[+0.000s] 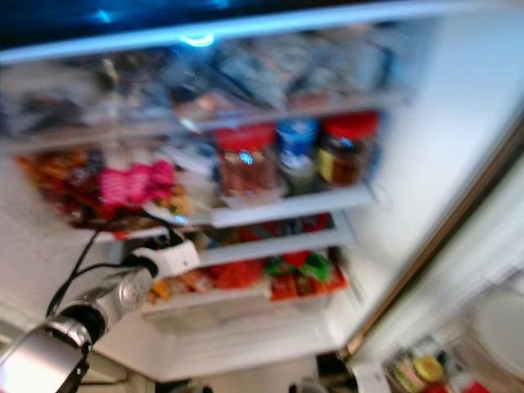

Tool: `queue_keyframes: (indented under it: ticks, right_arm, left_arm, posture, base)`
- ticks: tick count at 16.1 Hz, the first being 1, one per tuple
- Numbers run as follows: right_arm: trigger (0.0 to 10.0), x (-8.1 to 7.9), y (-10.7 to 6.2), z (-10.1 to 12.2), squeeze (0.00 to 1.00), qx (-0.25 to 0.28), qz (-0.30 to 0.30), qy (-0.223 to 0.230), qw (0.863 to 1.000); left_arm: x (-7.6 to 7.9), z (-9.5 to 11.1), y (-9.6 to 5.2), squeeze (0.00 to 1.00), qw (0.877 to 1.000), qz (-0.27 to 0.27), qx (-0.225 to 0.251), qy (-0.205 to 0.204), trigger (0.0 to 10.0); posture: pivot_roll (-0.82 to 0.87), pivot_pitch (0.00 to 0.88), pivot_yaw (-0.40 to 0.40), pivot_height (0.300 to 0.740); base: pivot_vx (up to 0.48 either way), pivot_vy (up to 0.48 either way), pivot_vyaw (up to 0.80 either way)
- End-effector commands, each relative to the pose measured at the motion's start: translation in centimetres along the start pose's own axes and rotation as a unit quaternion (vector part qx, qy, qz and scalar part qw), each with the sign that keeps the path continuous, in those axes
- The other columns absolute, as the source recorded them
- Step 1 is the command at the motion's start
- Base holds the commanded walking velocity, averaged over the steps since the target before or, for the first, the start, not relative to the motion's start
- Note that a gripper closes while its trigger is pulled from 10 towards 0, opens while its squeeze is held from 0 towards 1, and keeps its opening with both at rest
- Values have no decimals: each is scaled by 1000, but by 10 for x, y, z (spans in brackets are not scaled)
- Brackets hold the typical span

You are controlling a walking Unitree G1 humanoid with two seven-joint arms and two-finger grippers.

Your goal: Restocking fridge

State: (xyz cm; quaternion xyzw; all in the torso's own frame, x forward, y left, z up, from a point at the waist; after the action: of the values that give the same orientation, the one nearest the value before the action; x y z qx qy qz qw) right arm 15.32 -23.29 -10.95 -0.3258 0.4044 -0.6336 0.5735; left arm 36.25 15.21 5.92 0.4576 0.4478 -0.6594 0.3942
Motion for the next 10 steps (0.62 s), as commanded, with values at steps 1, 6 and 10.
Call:
queue_keyframes:
  ticks: [1,6,10]
  right_arm:
    - [10000,-3,0,-7,0,-10,3,7,1000]
    - [10000,-3,0,-7,0,-11,4,6,1000]
    - [10000,-2,0,-7,0,-9,3,7,1000]
  left_arm:
    - [17,-13,-9,0,999,-42,-19,-1,10000]
    - [34,-18,-17,0,997,-72,-36,0,10000]
    - [47,-16,-22,0,996,-82,-31,27,10000]
  posture:
    - [-93,85,2,660]
    - [-104,97,6,660]
    - [-117,121,3,660]
  base:
    - [0,0,0]
    - [0,0,0]
    - [0,0,0]
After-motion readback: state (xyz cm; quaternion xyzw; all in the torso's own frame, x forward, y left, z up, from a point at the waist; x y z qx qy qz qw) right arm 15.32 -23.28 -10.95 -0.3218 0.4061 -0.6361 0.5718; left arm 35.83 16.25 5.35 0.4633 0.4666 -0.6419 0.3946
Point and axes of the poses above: a point about 5 cm out from each wrist's last joint towards the gripper, its own y axis pointing out of the wrist towards the gripper, its own z axis along the axis of the wrist's last joint, x = y × z, the point moved 2 cm from there along y, pointing out of the wrist towards the gripper, and after that the axes turned 11 degrees about y, right-handed, at the moved point
